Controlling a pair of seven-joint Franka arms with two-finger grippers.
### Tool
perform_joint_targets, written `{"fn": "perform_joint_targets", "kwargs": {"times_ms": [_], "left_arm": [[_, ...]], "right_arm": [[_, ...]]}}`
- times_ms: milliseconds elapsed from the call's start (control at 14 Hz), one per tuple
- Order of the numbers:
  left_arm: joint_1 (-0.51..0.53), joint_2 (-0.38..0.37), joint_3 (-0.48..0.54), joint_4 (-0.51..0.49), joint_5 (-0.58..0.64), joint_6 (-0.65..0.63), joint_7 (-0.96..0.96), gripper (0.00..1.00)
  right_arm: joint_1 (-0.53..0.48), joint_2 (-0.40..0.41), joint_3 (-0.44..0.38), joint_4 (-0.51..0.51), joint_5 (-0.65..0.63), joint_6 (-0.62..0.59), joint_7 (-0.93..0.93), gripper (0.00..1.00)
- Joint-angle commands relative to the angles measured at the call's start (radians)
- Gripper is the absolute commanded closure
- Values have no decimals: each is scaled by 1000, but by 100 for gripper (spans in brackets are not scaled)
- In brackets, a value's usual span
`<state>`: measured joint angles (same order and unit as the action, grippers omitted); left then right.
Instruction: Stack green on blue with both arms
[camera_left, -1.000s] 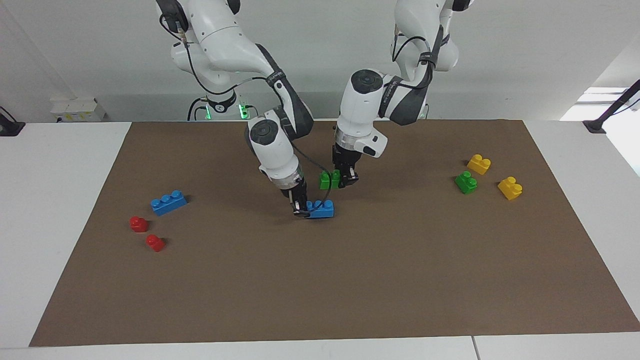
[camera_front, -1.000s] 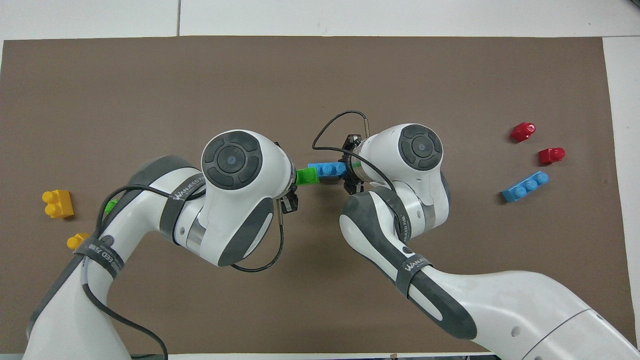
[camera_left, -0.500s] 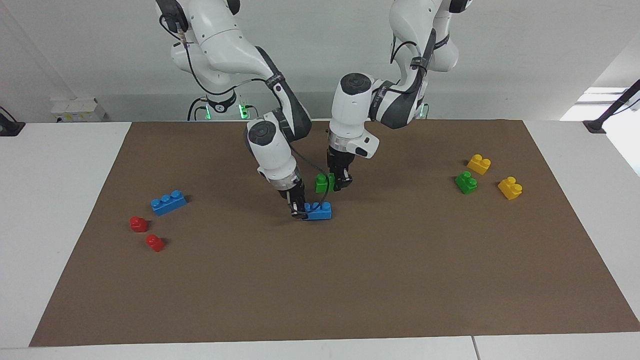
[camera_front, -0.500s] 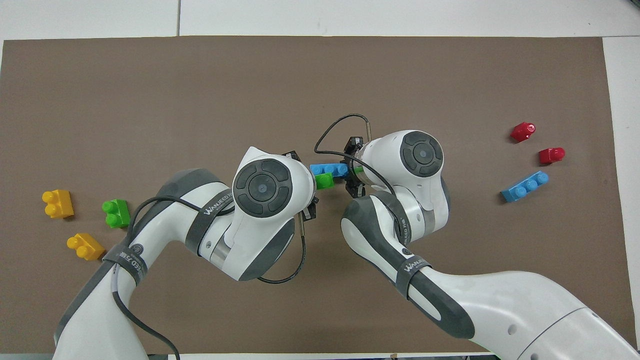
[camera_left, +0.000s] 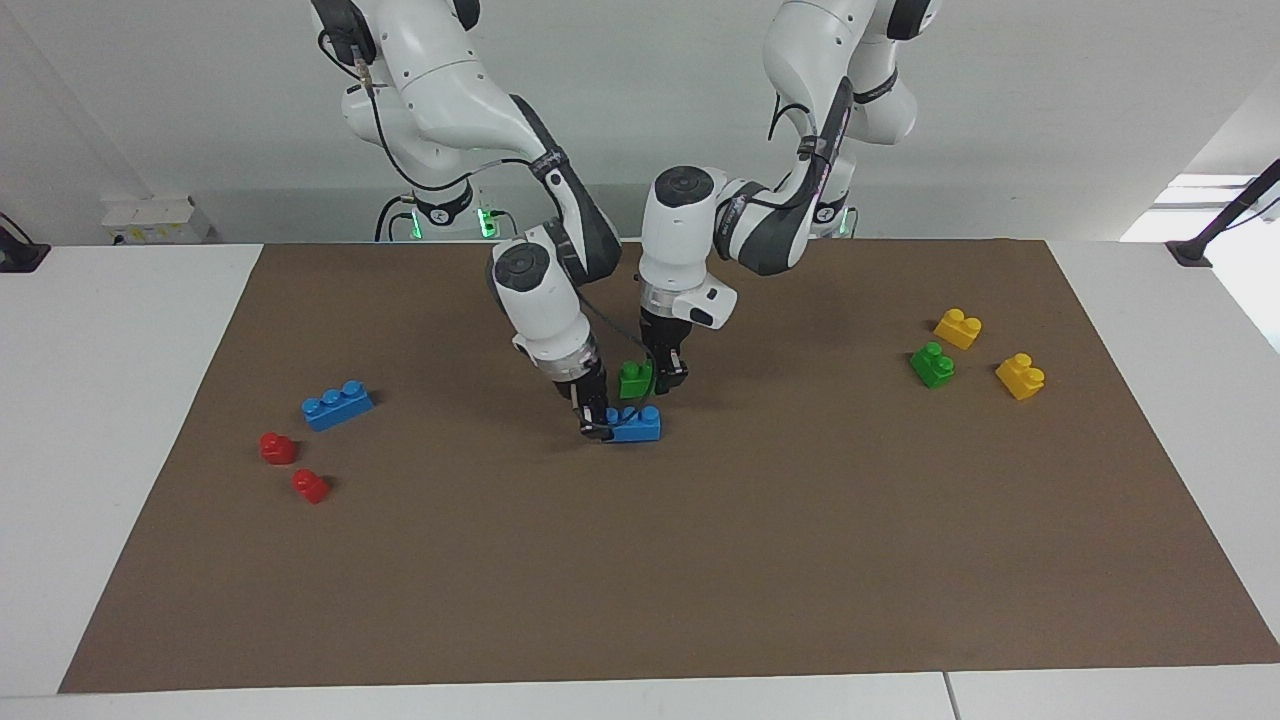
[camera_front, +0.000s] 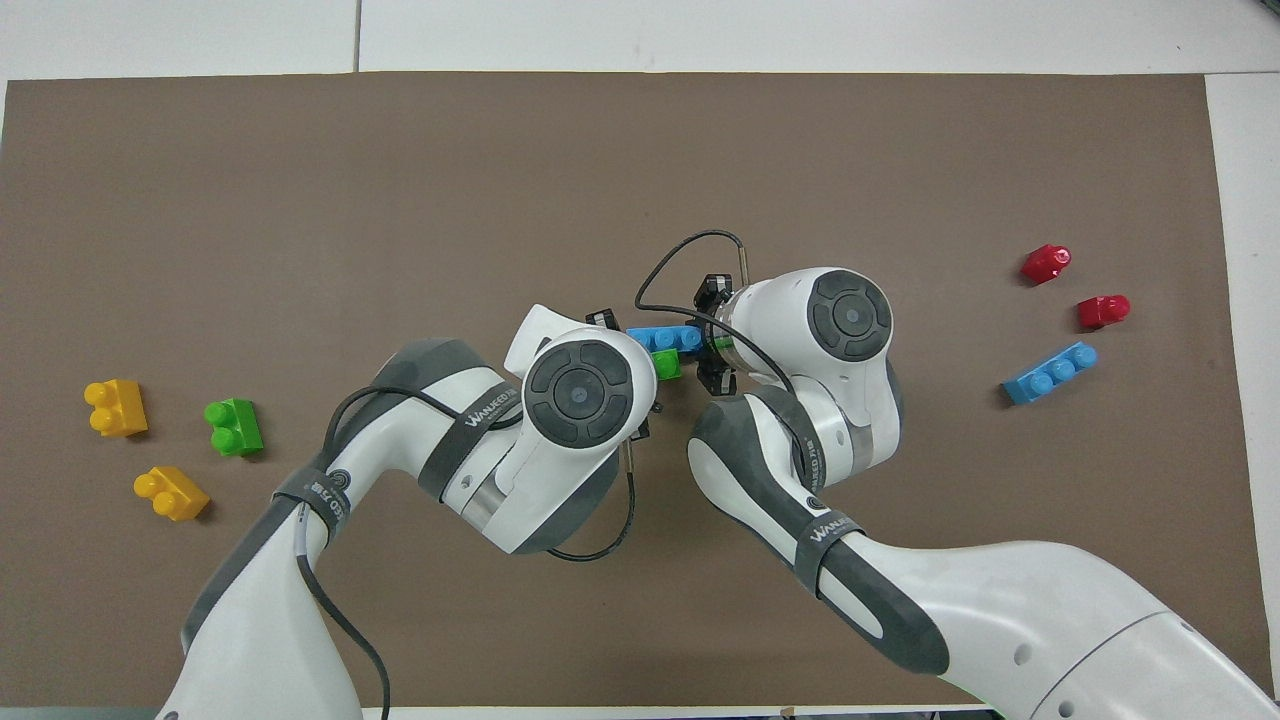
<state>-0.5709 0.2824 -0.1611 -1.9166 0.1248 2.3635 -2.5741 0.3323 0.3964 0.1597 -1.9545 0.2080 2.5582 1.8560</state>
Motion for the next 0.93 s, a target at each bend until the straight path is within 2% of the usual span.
{"fn": "perform_joint_targets", "kwargs": {"times_ms": [0,857], "left_arm": [[-27,34,17,28,26,19,-28,100],[-7,83,25,41,93,72,-26,100]], "right_arm": [[-13,-13,6,-26,-15,23,-17,100],[-15,-11,7,-27,-15,30,-17,100]]}}
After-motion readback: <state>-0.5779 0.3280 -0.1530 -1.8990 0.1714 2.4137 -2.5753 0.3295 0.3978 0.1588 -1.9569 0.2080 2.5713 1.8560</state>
